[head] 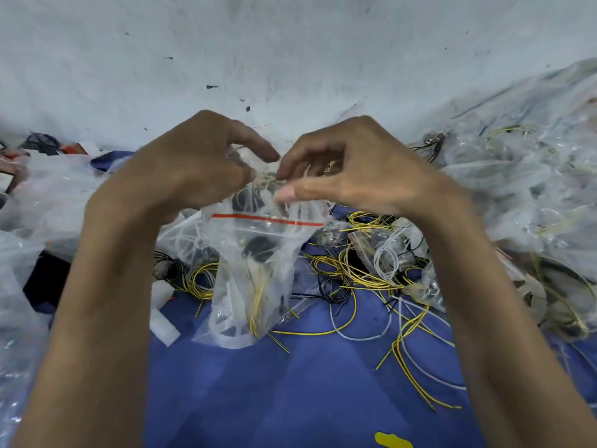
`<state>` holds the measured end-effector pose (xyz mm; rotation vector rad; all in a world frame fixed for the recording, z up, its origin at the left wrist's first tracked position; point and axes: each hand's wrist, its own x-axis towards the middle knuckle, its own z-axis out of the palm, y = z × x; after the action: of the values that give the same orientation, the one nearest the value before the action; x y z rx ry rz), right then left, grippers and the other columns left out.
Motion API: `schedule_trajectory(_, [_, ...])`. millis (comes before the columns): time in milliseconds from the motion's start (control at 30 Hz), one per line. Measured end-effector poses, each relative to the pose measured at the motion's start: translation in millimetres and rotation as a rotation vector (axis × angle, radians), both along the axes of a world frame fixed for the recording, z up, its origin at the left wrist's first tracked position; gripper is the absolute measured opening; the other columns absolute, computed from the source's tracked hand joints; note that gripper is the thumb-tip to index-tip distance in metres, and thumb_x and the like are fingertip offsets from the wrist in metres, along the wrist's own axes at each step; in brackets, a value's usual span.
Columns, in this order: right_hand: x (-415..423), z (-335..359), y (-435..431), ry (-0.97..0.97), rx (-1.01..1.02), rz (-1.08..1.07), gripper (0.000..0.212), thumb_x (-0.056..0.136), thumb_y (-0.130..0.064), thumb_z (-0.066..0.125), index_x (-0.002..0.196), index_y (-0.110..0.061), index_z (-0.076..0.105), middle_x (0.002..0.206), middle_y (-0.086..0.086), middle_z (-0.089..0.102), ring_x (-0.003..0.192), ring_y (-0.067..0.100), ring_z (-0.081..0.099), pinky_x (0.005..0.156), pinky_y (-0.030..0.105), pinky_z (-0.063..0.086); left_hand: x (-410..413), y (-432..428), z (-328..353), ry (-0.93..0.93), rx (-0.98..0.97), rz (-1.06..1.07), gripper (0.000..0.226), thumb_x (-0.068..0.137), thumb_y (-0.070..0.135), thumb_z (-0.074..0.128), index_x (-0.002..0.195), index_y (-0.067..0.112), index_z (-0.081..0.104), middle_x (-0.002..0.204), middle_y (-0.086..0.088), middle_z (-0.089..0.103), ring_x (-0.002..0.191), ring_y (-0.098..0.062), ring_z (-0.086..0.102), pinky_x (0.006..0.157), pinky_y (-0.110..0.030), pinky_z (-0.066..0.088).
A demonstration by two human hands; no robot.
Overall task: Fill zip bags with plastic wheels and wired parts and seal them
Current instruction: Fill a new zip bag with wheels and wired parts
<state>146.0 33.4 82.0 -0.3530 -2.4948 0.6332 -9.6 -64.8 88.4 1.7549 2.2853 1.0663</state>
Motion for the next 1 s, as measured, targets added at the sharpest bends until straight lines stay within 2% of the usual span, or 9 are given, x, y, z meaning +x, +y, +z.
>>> schedule_trajectory(133, [8,-1,13,0.083,-0.065,-0.051,0.012,0.079,-0.031,0.07,0.083,-0.02,0.072,0.07,-0.012,0.069,0.065,0.001,0.063,0.064,0.014,0.046,-14,-4,2,-0.092,0.051,0.112,0.036,0.084,0.01,0.063,0.07,0.042,0.068,0.088,0.004,0.064,0.078,-0.015,0.059,0.072,-0.025,0.041])
schedule_trajectory(200, [13,-4,21,0.09,-0.099,-0.087,0.015,0.081,-0.029,0.069,0.086,-0.016,0.072,0.071,-0.008,0.07,0.065,0.003,0.066,0.064,0.015,0.049,-20,-8,2,-0.143,0.109,0.18,0.031,0.082,0.014,0.064,0.064,0.04,0.067,0.078,0.007,0.06,0.069,-0.013,0.056,0.071,-0.024,0.04])
schedule_trajectory(300, [17,-11,37,0.046,-0.106,-0.145,0.013,0.082,-0.03,0.068,0.087,-0.019,0.072,0.077,-0.006,0.072,0.066,0.004,0.067,0.058,0.009,0.047,-23,-16,5,-0.219,0.204,0.242,0.006,0.059,0.039,0.063,0.058,0.039,0.069,0.074,0.005,0.066,0.074,-0.018,0.059,0.076,-0.032,0.047])
schedule_trajectory(400, [16,-21,54,-0.006,-0.147,-0.173,0.006,0.083,-0.03,0.067,0.083,-0.024,0.069,0.079,-0.006,0.072,0.065,0.003,0.067,0.063,0.008,0.048,-25,-22,13,-0.253,0.255,0.25,0.033,0.038,0.049,0.047,0.059,0.039,0.07,0.069,0.015,0.064,0.071,-0.008,0.058,0.071,-0.026,0.044])
schedule_trajectory(500, [12,-38,73,-0.081,-0.182,-0.216,0.008,0.084,-0.031,0.066,0.085,-0.024,0.069,0.08,-0.006,0.072,0.067,0.0,0.067,0.066,0.009,0.048,-20,-20,14,-0.245,0.277,0.274,0.023,0.053,0.039,0.049,0.059,0.037,0.071,0.06,0.02,0.062,0.066,0.0,0.056,0.065,-0.019,0.038])
schedule_trajectory(633, [3,-69,95,-0.306,-0.123,-0.295,0.02,0.086,-0.032,0.064,0.097,-0.017,0.069,0.096,-0.002,0.068,0.09,0.01,0.062,0.083,0.023,0.044,-17,-8,3,-0.14,0.064,0.288,0.017,0.081,0.023,0.059,0.073,0.029,0.073,0.073,0.009,0.064,0.074,-0.015,0.061,0.07,-0.025,0.044])
schedule_trajectory(700, [-6,-80,103,-0.327,-0.136,-0.292,0.02,0.086,-0.03,0.063,0.098,-0.015,0.069,0.101,0.0,0.067,0.095,0.014,0.06,0.087,0.027,0.045,-19,-5,0,-0.047,-0.027,0.29,0.017,0.083,0.015,0.06,0.08,0.027,0.071,0.071,0.008,0.056,0.069,-0.01,0.054,0.065,-0.026,0.041])
schedule_trajectory(833, [-44,-82,124,-0.226,-0.129,-0.355,0.021,0.088,-0.024,0.061,0.107,-0.016,0.066,0.107,0.001,0.066,0.092,0.014,0.059,0.074,0.015,0.041,-26,-7,0,0.042,-0.036,0.313,0.022,0.082,0.013,0.065,0.087,0.034,0.067,0.069,0.014,0.044,0.064,-0.001,0.044,0.059,-0.025,0.033])
schedule_trajectory(1000, [-95,-92,145,-0.268,-0.111,-0.437,0.047,0.085,-0.026,0.066,0.127,-0.009,0.053,0.13,0.014,0.054,0.116,0.028,0.053,0.092,0.029,0.042,-37,-9,-2,0.011,-0.04,0.345,0.024,0.082,0.012,0.065,0.09,0.035,0.067,0.079,0.009,0.052,0.071,-0.005,0.049,0.073,-0.027,0.036])
